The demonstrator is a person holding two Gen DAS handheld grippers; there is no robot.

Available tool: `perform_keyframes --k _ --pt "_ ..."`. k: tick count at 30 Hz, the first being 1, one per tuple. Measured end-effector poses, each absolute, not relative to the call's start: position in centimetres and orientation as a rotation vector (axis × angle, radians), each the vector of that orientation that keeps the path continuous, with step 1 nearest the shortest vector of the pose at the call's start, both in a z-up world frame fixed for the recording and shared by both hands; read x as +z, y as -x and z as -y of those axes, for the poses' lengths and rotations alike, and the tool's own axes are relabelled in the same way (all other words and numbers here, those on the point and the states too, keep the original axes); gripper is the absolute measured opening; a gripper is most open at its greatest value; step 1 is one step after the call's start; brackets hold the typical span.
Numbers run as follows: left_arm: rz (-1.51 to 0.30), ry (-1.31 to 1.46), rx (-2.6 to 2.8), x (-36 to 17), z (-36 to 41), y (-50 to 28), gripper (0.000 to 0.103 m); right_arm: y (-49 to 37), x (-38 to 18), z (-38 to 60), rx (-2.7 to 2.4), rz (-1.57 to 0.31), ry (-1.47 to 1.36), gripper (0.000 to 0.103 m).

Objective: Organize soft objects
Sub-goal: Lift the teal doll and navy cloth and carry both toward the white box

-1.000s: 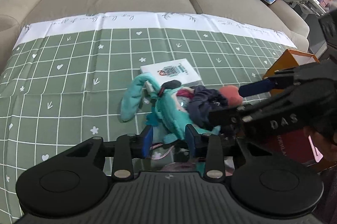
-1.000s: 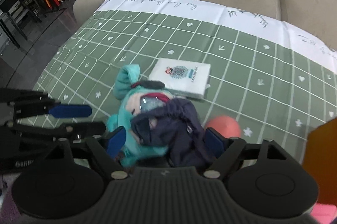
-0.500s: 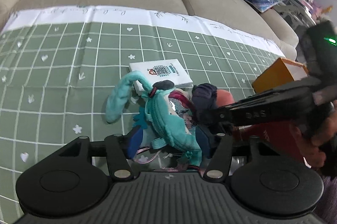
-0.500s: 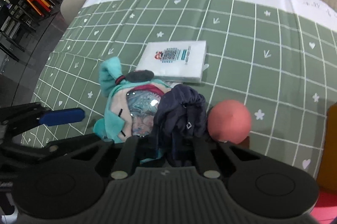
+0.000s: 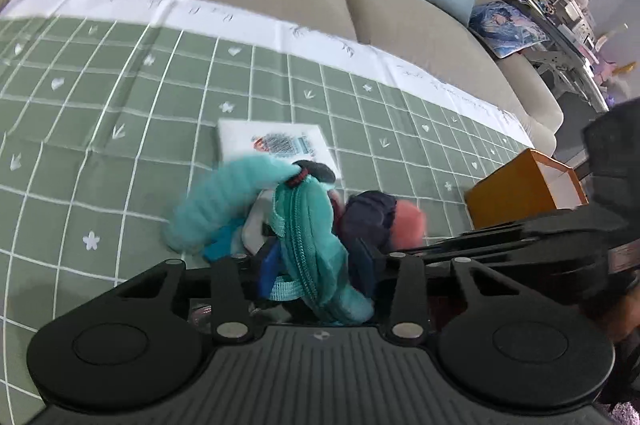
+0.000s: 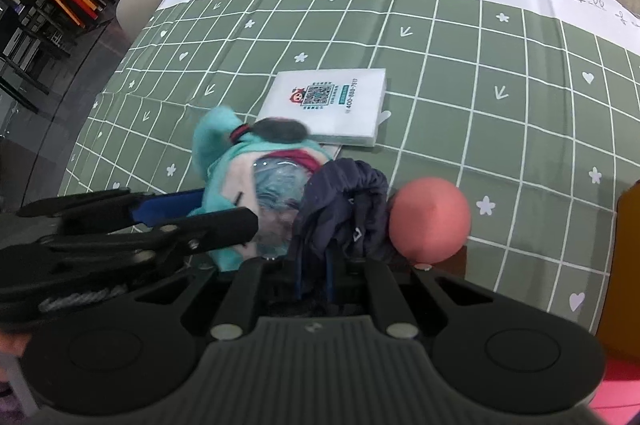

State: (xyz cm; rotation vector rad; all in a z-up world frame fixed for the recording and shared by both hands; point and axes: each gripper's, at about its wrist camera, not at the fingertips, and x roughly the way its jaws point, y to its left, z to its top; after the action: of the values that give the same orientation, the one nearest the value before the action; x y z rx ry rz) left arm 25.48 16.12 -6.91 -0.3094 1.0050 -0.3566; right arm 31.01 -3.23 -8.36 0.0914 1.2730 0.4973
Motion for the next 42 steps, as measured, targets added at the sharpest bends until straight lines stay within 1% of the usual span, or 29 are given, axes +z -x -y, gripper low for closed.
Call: perform_keyframes --k 2,5,7,8,12,16,21,28,36,42 --pt "-1.027 0.286 -0.32 -6.6 -15.4 -25.6 0.046 -31.1 -8.5 3.1 0.495 -1.274 -0.087 0.008" --pt "-1.074 0.321 -0.269 -7.9 -15.6 -26.7 0.045 -31.1 -8.8 3.2 0.49 -1.278 -0.094 0.008" --pt "-1.088 0.349 -0.258 -8.6 -15.7 -27.1 0.043 -31.0 -8.9 3.1 0.481 -1.273 -0.077 0.008" --pt "-1.086 0.352 -0.255 -8.6 -15.7 -27.2 0.032 -30.9 -9.0 3.2 0.481 -1.271 -0.072 0.008" --pt "-1.045 0.332 -0.229 -7.7 -15.4 -26.6 0.022 -30.5 -8.3 3.1 0.479 -1.244 -0.06 0.008" --pt "-0.978 0.287 -0.22 -5.3 -15.1 -25.1 0.02 -29.4 -5.9 3.5 0.502 -1.182 -0.068 0.007" --pt "-0.902 0.295 -0.214 -1.7 -15.4 -23.3 0.02 -27.7 -3.0 4.7 0.526 -1.113 -0.111 0.007" --pt "-0.803 0.282 -0.173 2.8 -15.9 -19.5 0.02 -23.3 1.8 6.2 0.561 -0.95 -0.182 0.007" --pt "-0.743 0.286 -0.158 5.9 -15.7 -14.1 0.02 -17.3 6.3 8.2 0.6 -0.793 -0.223 0.007" --pt "-0.73 0.28 -0.177 7.2 -14.6 -9.9 0.02 -12.4 7.7 9.8 0.632 -0.774 -0.242 0.007"
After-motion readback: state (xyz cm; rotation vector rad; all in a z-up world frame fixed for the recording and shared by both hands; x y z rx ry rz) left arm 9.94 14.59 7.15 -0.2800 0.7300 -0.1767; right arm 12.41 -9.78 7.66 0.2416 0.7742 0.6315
